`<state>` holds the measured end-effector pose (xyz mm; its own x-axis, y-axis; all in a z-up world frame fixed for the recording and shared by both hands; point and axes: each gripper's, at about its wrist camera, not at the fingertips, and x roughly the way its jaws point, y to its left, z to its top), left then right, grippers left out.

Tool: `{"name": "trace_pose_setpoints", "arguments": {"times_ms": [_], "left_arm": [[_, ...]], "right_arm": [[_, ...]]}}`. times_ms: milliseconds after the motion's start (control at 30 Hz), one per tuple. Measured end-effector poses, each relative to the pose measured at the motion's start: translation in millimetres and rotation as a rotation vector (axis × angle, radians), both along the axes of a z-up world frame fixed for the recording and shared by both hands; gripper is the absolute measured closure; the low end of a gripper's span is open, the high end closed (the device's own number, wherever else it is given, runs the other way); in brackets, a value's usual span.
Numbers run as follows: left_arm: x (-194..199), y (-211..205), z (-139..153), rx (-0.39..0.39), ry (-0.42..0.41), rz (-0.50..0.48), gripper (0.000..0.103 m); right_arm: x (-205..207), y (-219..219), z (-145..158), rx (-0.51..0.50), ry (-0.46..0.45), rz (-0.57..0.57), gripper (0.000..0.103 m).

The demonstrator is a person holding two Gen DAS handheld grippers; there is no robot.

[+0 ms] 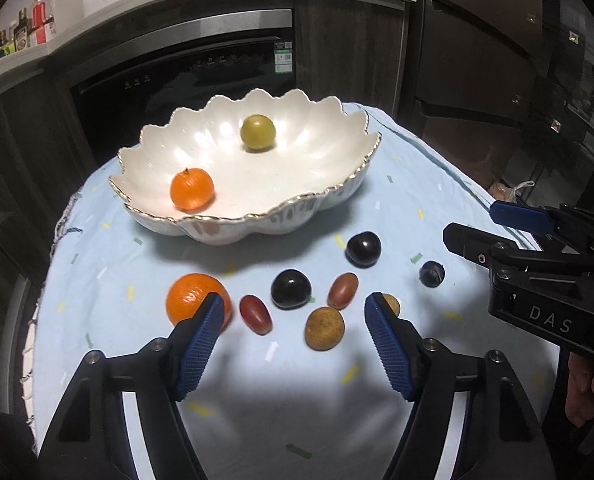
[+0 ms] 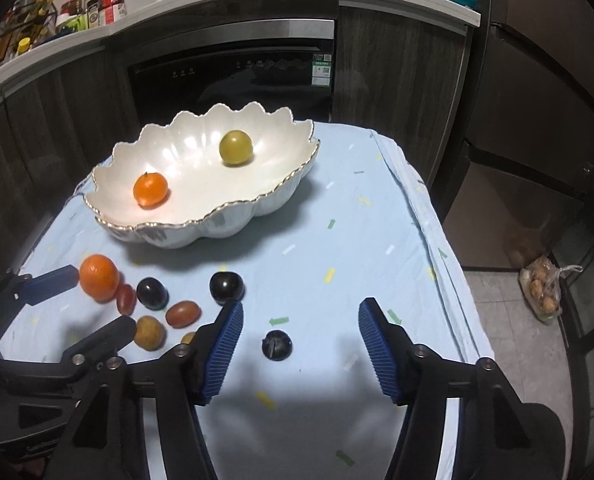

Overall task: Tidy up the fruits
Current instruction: 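Grasp a small brown round fruit with the left tool while the right tool grasps a dark plum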

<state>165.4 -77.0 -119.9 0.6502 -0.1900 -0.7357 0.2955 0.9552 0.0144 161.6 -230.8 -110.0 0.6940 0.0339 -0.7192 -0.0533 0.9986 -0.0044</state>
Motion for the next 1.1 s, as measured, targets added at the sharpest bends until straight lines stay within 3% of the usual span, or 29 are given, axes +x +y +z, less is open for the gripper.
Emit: {"name": "trace_pose_setpoints", "arguments": {"times_ms": [100,300,500,800,1000,1100], "left_arm": [[-0.9,-1.3,-4.1,-0.004,0.000,-0.009,0.033],[0.3,-2.0,-14.3,-0.009,0.018,-0.020,0.039],[4.1,-2.0,-21.3,-0.012,0.022,-0.028,0.042],[2.8,-9.0,-30.4,-0.015,0.030,-0.067,0.056],[1.3,-13.7,-32.9,-0.006,0.024,-0.082,0.057],[2.2,-15.5,-35.2,0.000,0.037,-0.089,0.063]], "right_arm": [[0.3,0.2,-3.3,-0.010,0.003,0.003,0.043],[2.6,4.0,-13.9,-0.011,0.041,0.024,0.053],[2.5,7.1,-20.1,-0.022,0.054,0.035,0.053],[6.5,6.3,-27.2,-0.003,0.074,0.036,0.053],[10.1,8.9,-33.2,0.000,0.090,0.047,0.058],[11.4,10.1,-35.4,0.006,0.095,0.052,0.060]]}}
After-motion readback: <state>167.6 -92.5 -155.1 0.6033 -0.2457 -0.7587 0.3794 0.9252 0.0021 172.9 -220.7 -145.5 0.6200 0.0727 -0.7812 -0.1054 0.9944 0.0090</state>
